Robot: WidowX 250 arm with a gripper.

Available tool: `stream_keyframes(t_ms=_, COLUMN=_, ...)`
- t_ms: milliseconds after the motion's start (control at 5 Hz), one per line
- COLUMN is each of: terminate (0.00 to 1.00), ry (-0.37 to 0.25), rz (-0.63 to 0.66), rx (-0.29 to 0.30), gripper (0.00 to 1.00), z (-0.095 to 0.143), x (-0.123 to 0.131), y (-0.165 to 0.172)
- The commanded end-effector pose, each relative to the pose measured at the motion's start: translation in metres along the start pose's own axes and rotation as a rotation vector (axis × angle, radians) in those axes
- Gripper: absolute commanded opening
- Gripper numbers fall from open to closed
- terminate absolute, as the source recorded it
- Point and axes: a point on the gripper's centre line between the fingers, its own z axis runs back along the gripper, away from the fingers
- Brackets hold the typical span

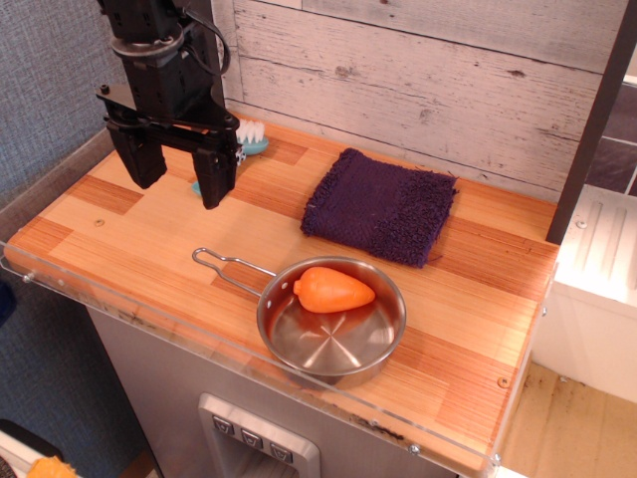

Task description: Place the brush on top of purple cloth.

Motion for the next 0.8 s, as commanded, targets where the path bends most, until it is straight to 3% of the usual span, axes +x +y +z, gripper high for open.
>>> stream_keyframes(t_ms=0, terminate=0.0, ry=0.0, rz=0.0, rx=0.0, gripper=1.0, z=0.0, x=0.0, y=0.0)
stream_keyframes(t_ms=600, terminate=0.0, ry=-0.062, rz=0.095, rx=0.057, gripper=1.0, z=-0.044, x=0.085, y=0.04)
